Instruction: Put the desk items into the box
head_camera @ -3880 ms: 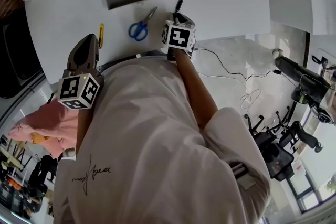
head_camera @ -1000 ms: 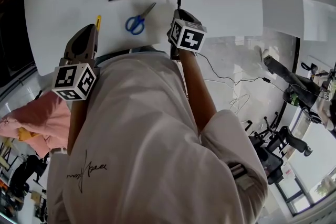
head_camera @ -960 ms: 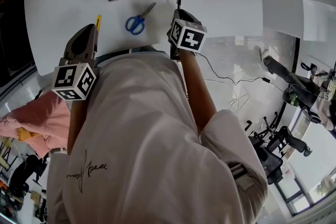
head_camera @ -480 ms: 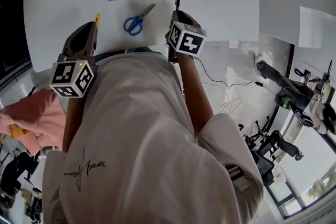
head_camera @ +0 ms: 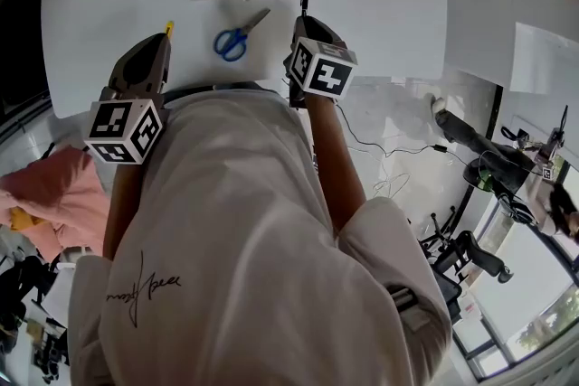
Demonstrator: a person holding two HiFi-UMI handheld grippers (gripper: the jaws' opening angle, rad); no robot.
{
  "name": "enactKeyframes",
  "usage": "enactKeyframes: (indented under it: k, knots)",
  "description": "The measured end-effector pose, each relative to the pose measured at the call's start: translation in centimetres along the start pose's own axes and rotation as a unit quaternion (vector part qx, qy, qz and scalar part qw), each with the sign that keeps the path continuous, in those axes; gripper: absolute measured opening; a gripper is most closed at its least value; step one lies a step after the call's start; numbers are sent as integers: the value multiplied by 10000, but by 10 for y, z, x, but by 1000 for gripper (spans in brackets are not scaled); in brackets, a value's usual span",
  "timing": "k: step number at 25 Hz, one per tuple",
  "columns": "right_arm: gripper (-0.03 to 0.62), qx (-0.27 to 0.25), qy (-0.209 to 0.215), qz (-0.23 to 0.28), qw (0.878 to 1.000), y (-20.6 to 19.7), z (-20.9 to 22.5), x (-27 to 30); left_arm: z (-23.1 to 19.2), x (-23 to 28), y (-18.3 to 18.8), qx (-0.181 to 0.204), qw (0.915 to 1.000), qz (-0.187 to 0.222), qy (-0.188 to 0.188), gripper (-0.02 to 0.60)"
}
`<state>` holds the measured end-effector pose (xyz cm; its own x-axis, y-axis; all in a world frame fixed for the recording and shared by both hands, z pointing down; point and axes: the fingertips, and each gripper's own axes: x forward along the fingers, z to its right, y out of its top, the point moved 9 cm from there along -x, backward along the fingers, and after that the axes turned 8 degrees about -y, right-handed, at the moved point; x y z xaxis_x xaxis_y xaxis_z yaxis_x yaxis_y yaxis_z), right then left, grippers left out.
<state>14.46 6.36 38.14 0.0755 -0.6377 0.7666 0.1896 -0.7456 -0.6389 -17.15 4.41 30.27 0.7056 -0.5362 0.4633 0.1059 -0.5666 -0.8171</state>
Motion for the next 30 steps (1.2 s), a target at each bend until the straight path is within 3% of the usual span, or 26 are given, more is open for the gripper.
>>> enactKeyframes:
  k: [30]
  knots:
    - [60, -712, 707, 25, 9949, 33, -38, 19, -18, -1, -2, -385, 9990, 131, 189, 6]
